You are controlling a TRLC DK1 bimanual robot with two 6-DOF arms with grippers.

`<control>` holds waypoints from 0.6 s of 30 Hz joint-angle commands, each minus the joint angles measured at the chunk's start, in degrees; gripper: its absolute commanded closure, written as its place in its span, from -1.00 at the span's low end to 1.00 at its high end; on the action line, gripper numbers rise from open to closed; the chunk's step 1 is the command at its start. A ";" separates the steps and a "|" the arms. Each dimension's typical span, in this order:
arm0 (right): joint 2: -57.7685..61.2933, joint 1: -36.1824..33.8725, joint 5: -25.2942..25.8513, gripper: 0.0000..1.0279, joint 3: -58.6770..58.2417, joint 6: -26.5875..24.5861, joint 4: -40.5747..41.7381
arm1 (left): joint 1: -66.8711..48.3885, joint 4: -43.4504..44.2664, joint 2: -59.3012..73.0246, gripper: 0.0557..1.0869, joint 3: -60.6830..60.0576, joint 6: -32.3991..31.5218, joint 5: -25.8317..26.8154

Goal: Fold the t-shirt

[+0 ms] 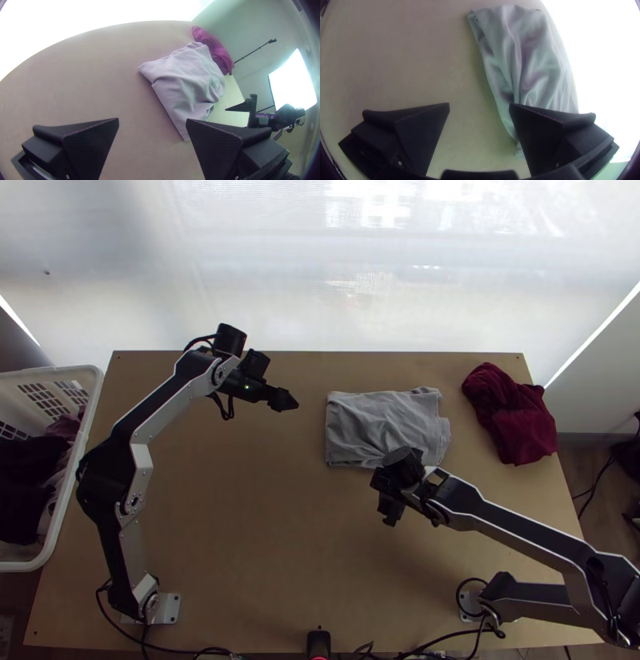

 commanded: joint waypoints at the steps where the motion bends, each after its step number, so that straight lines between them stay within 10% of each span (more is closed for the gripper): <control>1: 2.42 1.28 2.65 -0.62 -4.44 -5.05 7.26 | 1.37 1.69 -1.46 -0.90 -2.08 0.10 -0.56; 18: 7.78 1.01 7.22 -0.62 -5.58 -15.69 22.11 | 4.88 3.28 -4.01 -0.90 -4.28 0.63 -0.65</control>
